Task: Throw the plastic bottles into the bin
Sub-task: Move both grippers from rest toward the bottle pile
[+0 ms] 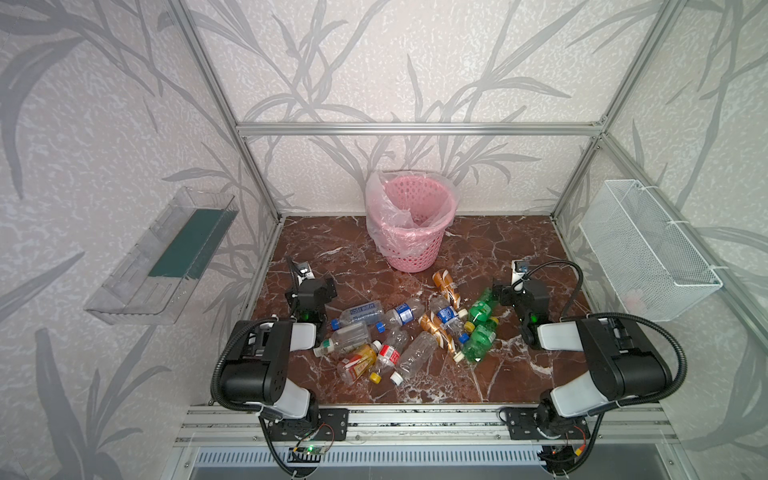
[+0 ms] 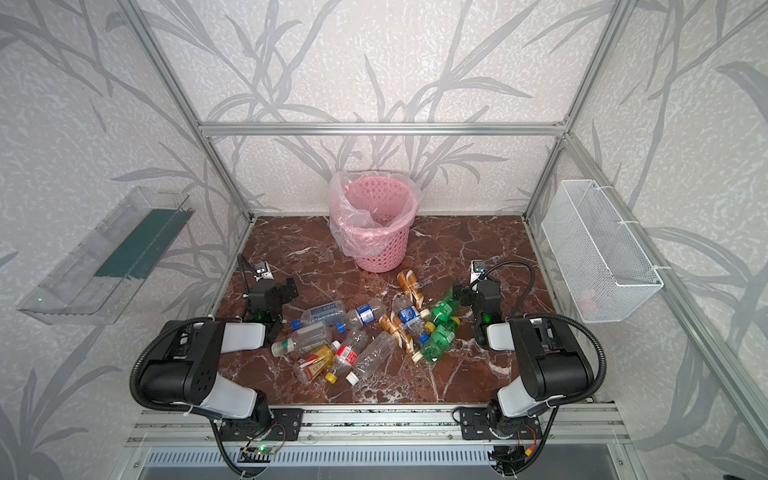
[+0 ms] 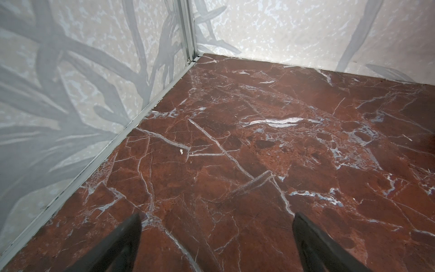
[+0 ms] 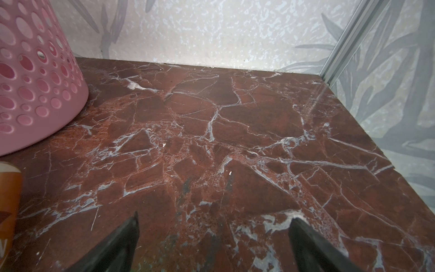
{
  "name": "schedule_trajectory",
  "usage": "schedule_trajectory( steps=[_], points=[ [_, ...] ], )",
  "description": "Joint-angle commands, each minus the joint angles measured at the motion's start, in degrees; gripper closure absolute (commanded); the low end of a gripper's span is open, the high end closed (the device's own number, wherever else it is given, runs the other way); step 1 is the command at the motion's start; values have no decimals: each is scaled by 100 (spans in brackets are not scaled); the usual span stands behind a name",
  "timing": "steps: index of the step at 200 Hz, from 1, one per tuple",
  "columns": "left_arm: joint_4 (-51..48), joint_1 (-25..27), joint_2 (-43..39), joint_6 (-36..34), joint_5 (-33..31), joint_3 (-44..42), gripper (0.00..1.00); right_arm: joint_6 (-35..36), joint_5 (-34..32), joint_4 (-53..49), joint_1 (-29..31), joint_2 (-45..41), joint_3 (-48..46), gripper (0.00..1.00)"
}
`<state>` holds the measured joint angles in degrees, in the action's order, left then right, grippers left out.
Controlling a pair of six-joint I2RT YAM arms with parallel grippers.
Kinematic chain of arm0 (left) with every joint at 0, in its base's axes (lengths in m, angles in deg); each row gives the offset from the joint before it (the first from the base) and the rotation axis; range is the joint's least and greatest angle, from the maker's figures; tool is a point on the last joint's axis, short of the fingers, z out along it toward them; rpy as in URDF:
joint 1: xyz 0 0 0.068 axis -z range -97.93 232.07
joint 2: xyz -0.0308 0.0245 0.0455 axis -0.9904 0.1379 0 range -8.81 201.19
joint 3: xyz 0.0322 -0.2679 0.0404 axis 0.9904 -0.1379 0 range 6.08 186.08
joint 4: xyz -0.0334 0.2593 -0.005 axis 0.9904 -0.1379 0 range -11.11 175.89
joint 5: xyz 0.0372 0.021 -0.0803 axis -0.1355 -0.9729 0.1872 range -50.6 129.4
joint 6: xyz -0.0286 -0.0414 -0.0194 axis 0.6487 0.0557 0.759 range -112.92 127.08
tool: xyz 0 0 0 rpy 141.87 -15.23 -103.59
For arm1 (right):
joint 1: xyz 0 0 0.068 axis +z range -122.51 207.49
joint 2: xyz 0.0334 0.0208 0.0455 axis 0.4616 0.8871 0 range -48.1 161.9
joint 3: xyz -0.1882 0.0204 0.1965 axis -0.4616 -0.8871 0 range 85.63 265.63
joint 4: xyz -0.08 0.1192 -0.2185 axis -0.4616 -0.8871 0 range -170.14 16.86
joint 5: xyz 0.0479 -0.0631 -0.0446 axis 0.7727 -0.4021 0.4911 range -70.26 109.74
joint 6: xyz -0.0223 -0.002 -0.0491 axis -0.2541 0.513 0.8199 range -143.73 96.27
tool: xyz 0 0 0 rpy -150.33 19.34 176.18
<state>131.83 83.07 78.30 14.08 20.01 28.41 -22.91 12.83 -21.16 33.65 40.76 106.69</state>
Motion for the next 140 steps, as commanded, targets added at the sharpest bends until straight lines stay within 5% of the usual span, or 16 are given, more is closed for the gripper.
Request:
schedule_trajectory(
  steps=[1,22,49,77,140],
  points=[
    [224,-20,-72,-129,-97,22,2,-31,-73,-34,-6,-278,11,2],
    [-339,2,-592,-209,-167,138,3,-538,-483,-2686,49,-1625,682,3],
    [-4095,4,-1691,909,-726,1633,10,-1508,152,-5276,77,-2233,2193,25],
    [-5872,45,-2343,1852,-240,2499,22,-3084,168,-7680,318,-2363,3425,30],
    [-7251,553,-3508,2591,1367,2332,22,-4005,166,-9431,1336,-2471,3712,35]
  ],
)
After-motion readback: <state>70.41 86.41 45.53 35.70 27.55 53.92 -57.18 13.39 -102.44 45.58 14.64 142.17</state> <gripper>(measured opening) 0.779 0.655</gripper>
